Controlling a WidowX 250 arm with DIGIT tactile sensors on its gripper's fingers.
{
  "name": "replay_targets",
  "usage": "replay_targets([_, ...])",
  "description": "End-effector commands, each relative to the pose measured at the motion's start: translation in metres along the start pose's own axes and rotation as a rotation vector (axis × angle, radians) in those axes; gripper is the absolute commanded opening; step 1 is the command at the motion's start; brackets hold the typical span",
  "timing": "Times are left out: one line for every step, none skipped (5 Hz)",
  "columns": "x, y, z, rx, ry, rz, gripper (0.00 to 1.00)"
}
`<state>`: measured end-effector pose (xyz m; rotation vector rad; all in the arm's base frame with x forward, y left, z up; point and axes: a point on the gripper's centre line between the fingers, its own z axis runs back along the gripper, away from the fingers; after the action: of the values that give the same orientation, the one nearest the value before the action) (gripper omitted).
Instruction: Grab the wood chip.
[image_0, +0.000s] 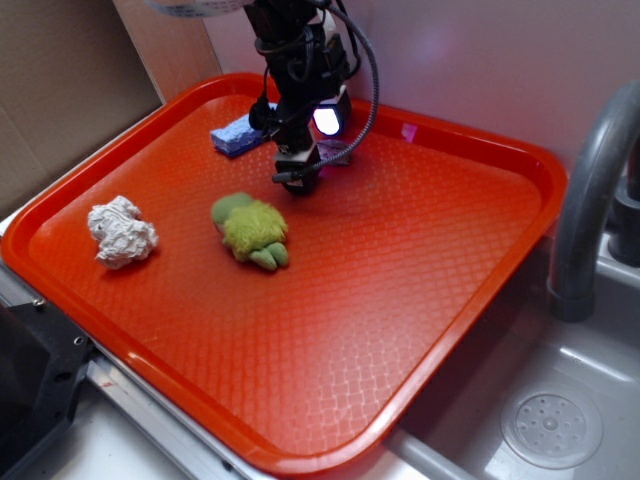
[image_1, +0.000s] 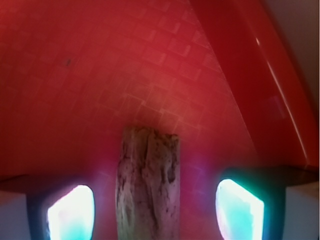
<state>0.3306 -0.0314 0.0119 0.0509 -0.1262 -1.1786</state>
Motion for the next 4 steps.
replay_targets([0.013, -0.008, -0.012, 0.029, -0.009, 0.005, 0.0])
replay_targets([0.013, -0.01, -0.012, 0.036, -0.009, 0.008, 0.0])
replay_targets([0.013, -0.011, -0.013, 0.038, -0.008, 0.011, 0.0])
replay_targets([0.015, -0.019, -0.014, 0.033, -0.009, 0.01, 0.0])
